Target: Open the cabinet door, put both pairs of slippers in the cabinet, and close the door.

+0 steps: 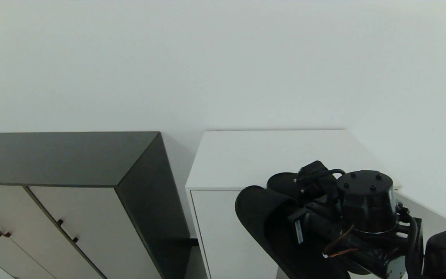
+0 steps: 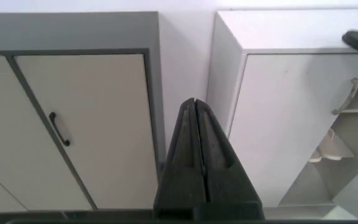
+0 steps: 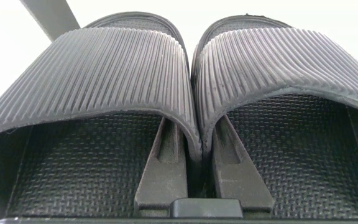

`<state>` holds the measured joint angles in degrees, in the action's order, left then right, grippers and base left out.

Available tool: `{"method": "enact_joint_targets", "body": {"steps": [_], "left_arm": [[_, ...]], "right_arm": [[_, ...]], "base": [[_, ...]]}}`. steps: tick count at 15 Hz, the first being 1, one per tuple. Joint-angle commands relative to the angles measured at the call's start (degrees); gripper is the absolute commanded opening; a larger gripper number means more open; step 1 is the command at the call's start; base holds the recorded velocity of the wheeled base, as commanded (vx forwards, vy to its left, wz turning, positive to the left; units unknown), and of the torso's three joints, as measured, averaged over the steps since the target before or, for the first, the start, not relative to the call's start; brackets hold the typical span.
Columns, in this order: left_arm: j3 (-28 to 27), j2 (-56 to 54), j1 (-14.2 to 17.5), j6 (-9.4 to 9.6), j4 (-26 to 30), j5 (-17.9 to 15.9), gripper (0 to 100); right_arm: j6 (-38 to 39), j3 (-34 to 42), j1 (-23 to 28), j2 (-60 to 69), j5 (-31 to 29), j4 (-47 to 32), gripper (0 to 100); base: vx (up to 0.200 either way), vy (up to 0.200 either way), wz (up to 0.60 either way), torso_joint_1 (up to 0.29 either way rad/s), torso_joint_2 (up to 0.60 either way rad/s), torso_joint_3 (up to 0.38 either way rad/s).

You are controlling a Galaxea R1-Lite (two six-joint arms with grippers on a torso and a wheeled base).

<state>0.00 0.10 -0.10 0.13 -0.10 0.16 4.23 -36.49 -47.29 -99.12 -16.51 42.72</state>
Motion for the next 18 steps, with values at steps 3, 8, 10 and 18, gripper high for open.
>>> {"method": "enact_joint_targets", "body": {"steps": [3,8,10,18], "left_arm": [[0.0,0.0,0.0,-0.05,0.0,0.1,0],[0.0,0.0,0.0,-0.05,0.0,0.0,0],[0.0,0.0,0.0,-0.05,0.0,0.0,0],[0.0,0.0,0.0,-0.22,0.0,0.0,0]], "right_arm": [[0.1,2.2,-0.9,2.6,4.4,0.8,0],[0.1,2.6,-1.3,2.6,4.8,0.8,0],[0.1,2.6,-1.7,2.6,4.8,0.9,0],[0.1,2.6,-1.8,2.3,4.7,0.8,0]], "base": [[0.000,-0.200,0.00,0.002,0.00,-0.004],[0.000,-0.200,0.00,-0.001,0.00,0.004],[0.000,-0.200,0.00,0.010,0.00,0.002],[0.000,-0.025,0.00,0.000,0.00,0.001]]}}
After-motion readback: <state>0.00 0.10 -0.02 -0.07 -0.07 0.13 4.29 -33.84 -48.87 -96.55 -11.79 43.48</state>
